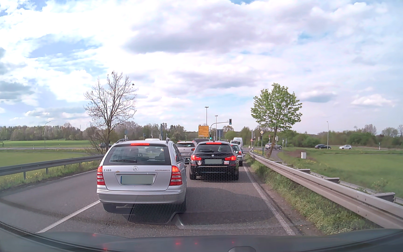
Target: Follow the waypoints while adhering to traffic rules and regulations
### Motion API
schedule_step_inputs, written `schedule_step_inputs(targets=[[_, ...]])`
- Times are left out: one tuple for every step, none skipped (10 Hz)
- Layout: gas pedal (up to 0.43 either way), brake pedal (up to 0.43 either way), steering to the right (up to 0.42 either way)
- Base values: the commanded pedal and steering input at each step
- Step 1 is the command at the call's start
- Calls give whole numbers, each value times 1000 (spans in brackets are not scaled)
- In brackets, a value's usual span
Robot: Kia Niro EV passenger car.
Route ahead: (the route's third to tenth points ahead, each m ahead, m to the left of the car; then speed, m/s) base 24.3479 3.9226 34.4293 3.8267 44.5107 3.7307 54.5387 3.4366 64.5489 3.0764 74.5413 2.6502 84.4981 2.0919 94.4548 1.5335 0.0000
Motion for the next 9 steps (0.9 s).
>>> schedule_step_inputs(targets=[[0,256,-10],[0,250,-10],[0,244,-10],[0,232,-10],[0,232,-10],[0,213,-10],[0,189,-10],[0,183,-10],[0,183,-10]])
